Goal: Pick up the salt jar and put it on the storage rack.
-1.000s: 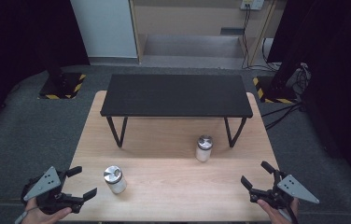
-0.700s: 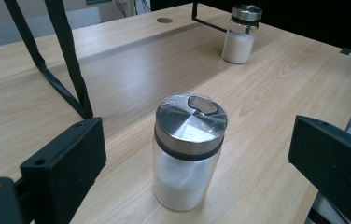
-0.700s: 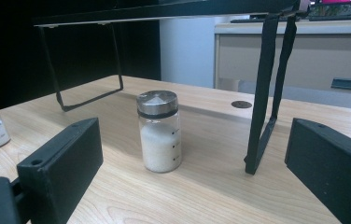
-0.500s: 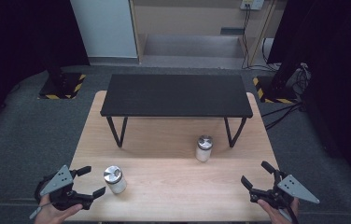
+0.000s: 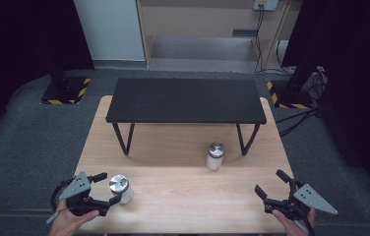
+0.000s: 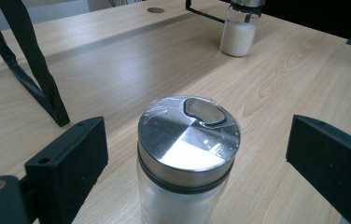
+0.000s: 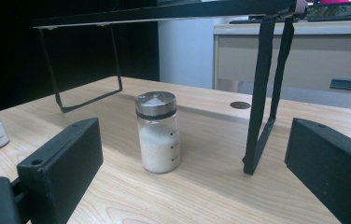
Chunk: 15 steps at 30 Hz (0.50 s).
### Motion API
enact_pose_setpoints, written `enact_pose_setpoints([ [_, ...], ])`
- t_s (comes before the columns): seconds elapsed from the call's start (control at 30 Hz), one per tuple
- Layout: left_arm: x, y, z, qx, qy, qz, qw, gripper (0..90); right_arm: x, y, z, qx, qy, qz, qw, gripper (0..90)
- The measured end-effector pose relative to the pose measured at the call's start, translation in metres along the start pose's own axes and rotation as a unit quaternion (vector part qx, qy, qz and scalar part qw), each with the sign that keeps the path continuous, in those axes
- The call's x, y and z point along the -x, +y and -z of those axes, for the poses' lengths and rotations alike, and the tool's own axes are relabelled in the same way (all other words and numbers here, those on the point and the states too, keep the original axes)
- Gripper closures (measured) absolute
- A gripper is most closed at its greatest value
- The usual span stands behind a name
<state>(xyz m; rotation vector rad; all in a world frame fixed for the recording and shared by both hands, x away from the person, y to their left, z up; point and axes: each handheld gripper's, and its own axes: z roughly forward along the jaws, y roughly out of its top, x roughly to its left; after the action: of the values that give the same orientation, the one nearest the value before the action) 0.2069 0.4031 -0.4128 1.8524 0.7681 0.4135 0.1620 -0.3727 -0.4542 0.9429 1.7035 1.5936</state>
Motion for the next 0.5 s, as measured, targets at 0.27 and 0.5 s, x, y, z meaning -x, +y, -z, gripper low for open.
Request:
enact_pose_setpoints([
  [0.27, -0.003, -0.001, -0.011, -0.003, 0.002, 0.000, 1.0000, 7.0, 0.000, 0.000, 0.000, 0.000, 0.000, 0.000, 1.0000, 4.2],
  [0.5, -0.003, -0.001, -0.020, -0.010, 0.003, -0.011, 0.9999, 11.1, 0.000, 0.000, 0.000, 0.000, 0.000, 0.000, 1.0000, 4.2],
])
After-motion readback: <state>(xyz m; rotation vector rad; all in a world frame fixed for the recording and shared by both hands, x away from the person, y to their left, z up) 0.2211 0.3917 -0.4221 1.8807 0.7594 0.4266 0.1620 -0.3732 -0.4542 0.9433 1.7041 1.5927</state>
